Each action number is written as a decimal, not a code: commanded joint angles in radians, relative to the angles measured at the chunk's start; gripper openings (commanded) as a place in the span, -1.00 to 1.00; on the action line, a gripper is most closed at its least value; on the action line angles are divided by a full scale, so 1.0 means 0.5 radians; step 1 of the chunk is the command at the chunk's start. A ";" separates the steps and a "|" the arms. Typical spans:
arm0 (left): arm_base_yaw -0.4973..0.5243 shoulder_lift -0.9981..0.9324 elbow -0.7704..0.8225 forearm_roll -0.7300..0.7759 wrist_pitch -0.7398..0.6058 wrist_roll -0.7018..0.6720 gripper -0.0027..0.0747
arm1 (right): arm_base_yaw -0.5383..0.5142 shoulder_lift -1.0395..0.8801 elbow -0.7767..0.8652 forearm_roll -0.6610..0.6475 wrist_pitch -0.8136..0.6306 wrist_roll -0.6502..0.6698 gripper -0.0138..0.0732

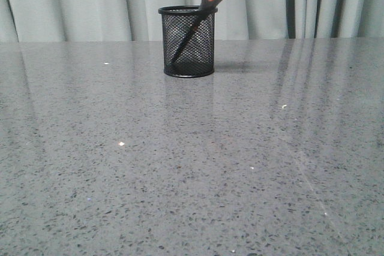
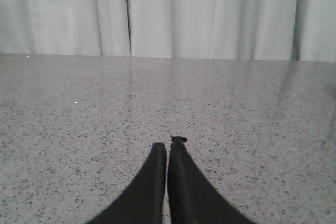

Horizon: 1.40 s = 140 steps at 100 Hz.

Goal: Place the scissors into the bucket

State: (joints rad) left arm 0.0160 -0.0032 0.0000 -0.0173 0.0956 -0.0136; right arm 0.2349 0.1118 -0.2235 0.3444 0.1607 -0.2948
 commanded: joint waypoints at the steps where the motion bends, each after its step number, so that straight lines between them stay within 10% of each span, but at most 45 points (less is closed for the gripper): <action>1: -0.040 -0.052 0.084 0.010 -0.062 -0.043 -0.98 | -0.011 0.015 -0.050 0.004 -0.167 0.000 -0.83; 95: -0.047 -0.052 0.081 -0.027 -0.040 -0.043 -0.98 | -0.011 0.015 -0.050 0.004 -0.167 0.000 -0.83; 117: -0.047 -0.052 0.081 -0.027 -0.040 -0.043 -0.98 | -0.102 0.015 -0.037 -0.622 -0.170 0.450 -0.83; 140: -0.047 -0.052 0.081 -0.027 -0.040 -0.043 -0.98 | -0.388 -0.131 0.231 -0.625 -0.205 0.494 -0.83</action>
State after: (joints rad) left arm -0.0004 -0.0032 0.0000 -0.0208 0.1461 -0.0262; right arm 0.0721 0.0762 -0.1389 0.0509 0.1464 -0.0579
